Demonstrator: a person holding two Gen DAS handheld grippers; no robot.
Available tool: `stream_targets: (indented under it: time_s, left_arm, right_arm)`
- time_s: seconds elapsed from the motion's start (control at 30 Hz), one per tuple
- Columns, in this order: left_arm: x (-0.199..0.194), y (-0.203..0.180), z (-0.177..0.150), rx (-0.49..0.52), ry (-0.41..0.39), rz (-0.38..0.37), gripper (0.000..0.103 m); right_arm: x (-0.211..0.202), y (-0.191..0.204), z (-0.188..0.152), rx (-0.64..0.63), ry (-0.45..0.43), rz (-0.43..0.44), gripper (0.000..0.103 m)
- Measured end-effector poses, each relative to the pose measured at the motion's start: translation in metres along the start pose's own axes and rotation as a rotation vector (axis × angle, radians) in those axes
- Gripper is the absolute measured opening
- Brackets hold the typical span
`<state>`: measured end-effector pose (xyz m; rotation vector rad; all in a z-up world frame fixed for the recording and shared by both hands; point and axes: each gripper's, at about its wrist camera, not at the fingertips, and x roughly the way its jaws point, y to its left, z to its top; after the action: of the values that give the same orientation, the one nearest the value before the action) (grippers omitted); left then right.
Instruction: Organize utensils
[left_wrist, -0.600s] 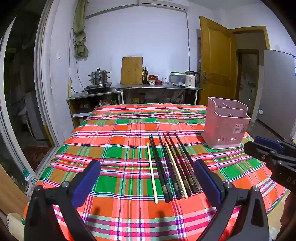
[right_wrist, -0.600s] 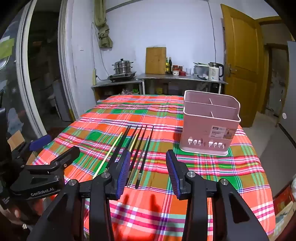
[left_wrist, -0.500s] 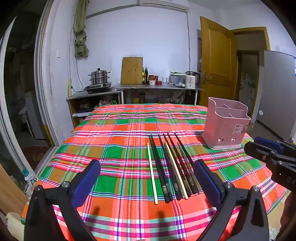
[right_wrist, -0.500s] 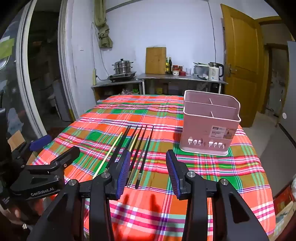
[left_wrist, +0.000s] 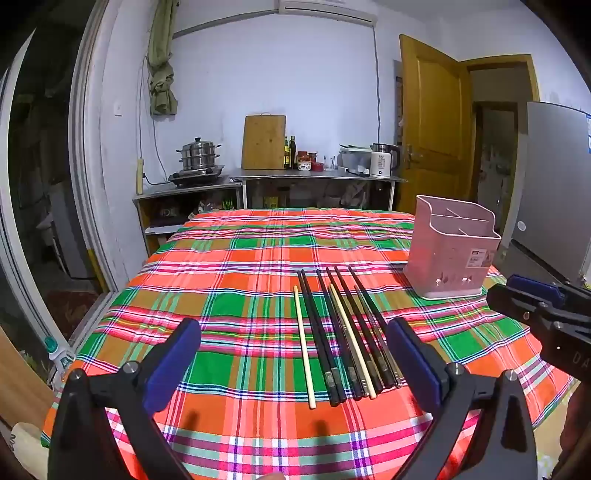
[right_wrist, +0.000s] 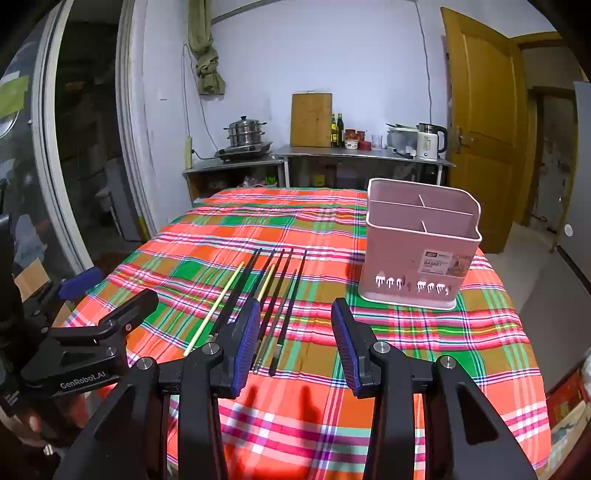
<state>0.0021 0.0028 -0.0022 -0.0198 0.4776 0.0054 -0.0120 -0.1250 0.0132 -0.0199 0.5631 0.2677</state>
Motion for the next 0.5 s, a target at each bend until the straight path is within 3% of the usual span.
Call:
stream_targets:
  time_s: [0.5]
  left_arm:
    - [0.0007, -0.0023, 0.0014, 0.004, -0.002, -0.003, 0.102]
  right_arm:
    - [0.0003, -0.0013, -0.0005, 0.001, 0.002, 0.001, 0.041]
